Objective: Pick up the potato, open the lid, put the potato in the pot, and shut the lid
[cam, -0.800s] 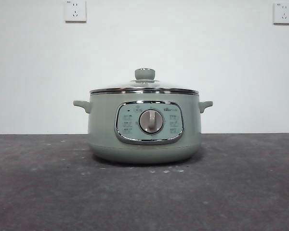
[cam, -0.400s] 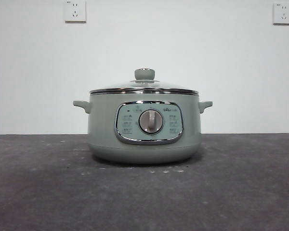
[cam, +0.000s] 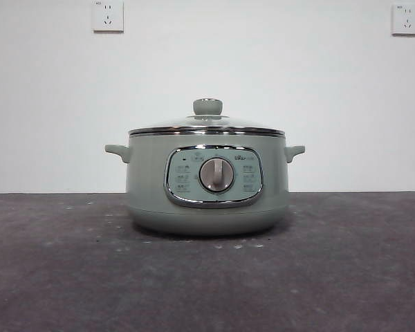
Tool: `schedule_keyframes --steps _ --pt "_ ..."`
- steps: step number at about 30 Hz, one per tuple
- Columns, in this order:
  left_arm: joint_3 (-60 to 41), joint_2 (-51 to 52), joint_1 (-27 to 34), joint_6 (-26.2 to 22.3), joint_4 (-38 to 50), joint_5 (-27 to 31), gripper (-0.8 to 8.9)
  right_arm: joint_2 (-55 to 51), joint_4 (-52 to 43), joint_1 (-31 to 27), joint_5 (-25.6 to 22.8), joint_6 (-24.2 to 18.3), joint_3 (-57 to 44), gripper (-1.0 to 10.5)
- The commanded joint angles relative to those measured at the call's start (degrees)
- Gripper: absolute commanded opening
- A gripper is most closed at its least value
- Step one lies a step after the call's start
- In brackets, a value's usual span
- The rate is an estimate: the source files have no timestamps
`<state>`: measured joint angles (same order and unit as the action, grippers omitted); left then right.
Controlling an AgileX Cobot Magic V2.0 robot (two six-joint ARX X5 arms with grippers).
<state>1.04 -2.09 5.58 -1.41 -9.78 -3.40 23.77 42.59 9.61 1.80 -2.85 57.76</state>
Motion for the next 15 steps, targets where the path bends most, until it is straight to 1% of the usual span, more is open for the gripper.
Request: schedule_keyframes --steps 1,5,9,12,15 --pt "-0.6 0.0 0.1 0.5 0.4 0.0 -0.03 -4.6 -10.9 -2.6 0.2 -0.3 -13.3 0.0" --pt "-0.6 0.0 0.1 0.5 0.4 0.0 -0.03 -10.9 -22.1 -5.6 0.1 -0.3 -27.9 0.0" --pt "-0.6 -0.2 0.1 0.5 0.4 0.0 -0.03 -15.5 -30.8 -7.1 0.1 -0.3 -39.3 0.0" --pt "-0.6 -0.3 0.1 0.5 0.4 0.0 -0.03 -18.7 -34.7 -7.4 0.1 -0.2 -45.8 0.0" --pt "-0.6 -0.5 0.1 0.5 0.4 0.0 -0.03 -21.5 -36.0 -7.4 0.1 -0.2 -50.4 0.0"
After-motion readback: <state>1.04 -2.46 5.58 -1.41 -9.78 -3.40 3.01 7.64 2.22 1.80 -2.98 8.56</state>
